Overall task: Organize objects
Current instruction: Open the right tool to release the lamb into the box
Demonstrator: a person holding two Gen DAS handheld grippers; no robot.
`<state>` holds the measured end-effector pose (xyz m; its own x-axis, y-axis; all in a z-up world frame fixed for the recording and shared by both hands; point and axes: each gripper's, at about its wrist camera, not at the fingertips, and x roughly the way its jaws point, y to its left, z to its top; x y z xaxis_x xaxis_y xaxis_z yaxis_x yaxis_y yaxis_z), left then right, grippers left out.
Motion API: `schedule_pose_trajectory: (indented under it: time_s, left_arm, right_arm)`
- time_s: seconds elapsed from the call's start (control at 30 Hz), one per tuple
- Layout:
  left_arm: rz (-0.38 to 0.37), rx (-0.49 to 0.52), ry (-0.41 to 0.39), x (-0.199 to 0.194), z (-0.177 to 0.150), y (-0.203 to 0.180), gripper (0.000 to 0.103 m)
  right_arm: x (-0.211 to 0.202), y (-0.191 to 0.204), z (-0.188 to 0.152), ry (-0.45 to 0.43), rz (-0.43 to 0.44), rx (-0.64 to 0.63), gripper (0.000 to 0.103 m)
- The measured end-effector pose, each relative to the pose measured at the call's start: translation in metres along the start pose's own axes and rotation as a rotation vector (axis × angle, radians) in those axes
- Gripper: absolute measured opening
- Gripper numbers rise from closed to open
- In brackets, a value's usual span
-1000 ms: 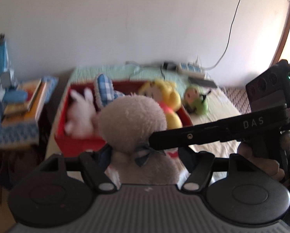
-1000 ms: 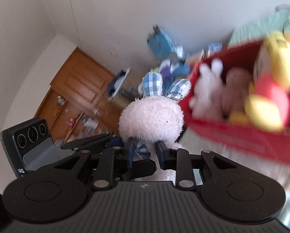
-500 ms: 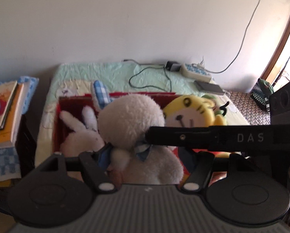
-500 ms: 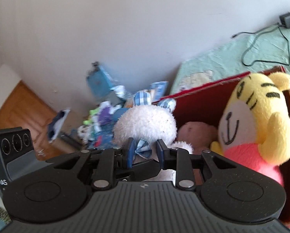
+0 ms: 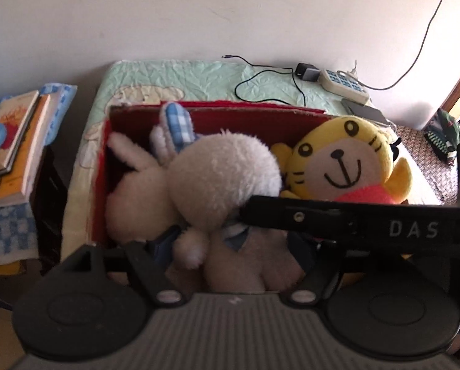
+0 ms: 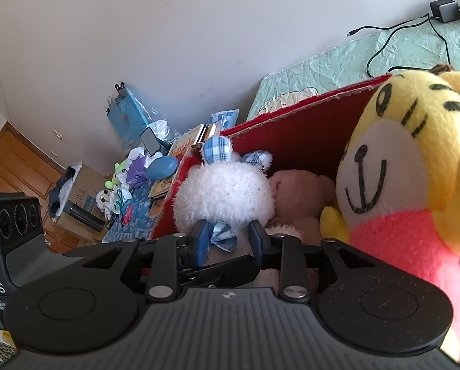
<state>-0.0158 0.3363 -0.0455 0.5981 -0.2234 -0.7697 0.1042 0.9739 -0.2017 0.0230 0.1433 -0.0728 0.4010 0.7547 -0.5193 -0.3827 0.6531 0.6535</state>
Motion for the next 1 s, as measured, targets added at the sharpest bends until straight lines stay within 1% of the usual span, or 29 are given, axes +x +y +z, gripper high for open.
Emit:
schedule_pose_trajectory:
  time_s: [0.13,0.2,0.37,0.47,0.63,0.83,1.0]
  left_arm:
    - [0.065,0.012,-0.011,-0.010,-0.001,-0.005,0.088]
    - [0.104,0.007,-0.010,-0.015,0.001,-0.007,0.089]
    - [0.185,-0.002,-0.016,-0.031,0.005,-0.013,0.091]
    - [0.225,-0.001,-0.020,-0.041,0.006,-0.022,0.092]
    - [0.288,0.007,-0.027,-0.050,0.007,-0.049,0.092]
    - [0.293,0.046,-0.053,-0.058,0.014,-0.098,0.092]
    - [0.268,0.111,-0.069,-0.049,0.022,-0.151,0.092]
  right_arm:
    - [-0.017,-0.002,-0.002,-0.036,0.027,0.040,0.034]
    - [-0.025,0.000,-0.003,-0.052,0.016,0.044,0.034]
    - [-0.050,0.004,-0.007,-0.107,-0.011,0.017,0.034]
    - [-0.064,0.002,-0.010,-0.120,-0.033,0.018,0.034]
    - [-0.091,-0.009,-0.015,-0.134,-0.038,-0.012,0.034]
    - [-0.129,-0.031,-0.017,-0.164,-0.034,-0.017,0.034]
    - [-0.166,-0.062,-0.017,-0.193,-0.069,0.010,0.034]
